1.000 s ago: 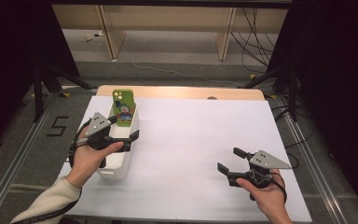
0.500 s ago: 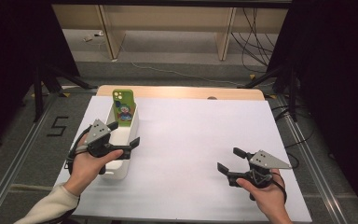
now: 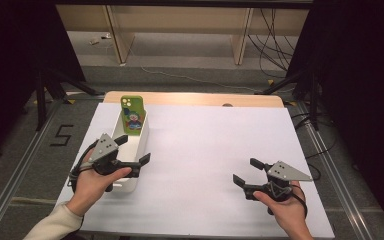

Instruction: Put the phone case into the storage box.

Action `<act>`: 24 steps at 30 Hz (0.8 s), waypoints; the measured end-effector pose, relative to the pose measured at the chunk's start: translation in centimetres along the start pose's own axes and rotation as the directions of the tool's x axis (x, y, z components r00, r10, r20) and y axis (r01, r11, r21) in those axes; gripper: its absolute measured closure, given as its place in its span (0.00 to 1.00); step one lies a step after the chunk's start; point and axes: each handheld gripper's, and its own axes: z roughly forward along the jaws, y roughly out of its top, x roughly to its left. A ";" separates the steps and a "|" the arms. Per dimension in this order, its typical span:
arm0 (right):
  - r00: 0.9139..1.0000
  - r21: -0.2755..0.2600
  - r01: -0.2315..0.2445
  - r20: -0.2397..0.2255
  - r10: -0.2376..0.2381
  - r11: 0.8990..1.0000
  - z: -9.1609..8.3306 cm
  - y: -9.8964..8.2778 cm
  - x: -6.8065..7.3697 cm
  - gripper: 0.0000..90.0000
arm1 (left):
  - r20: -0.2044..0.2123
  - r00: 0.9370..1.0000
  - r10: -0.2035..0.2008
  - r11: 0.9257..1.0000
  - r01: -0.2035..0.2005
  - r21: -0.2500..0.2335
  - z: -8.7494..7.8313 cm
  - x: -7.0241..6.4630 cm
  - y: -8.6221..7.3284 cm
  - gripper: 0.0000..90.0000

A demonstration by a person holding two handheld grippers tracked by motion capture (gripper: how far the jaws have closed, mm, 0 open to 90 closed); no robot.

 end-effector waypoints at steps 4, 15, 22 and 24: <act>1.000 0.001 0.000 0.001 0.000 1.000 0.0 0.0 0.0 0.18 | 0.007 1.000 0.005 1.000 -0.005 0.000 -0.2 -0.2 -0.1 0.03; 1.000 -0.001 0.000 0.000 0.000 1.000 0.0 0.0 0.0 0.18 | 0.021 1.000 0.006 1.000 -0.006 0.002 -0.4 -0.2 -0.6 0.03; 1.000 -0.002 0.001 0.000 -0.001 1.000 0.0 0.0 0.0 0.18 | 0.030 1.000 0.006 1.000 -0.006 -0.001 -0.4 -0.3 -0.8 0.04; 1.000 -0.001 0.001 -0.001 -0.001 1.000 0.0 0.0 0.0 0.18 | 0.031 0.999 0.005 1.000 -0.005 -0.001 -0.3 -0.3 -0.8 0.04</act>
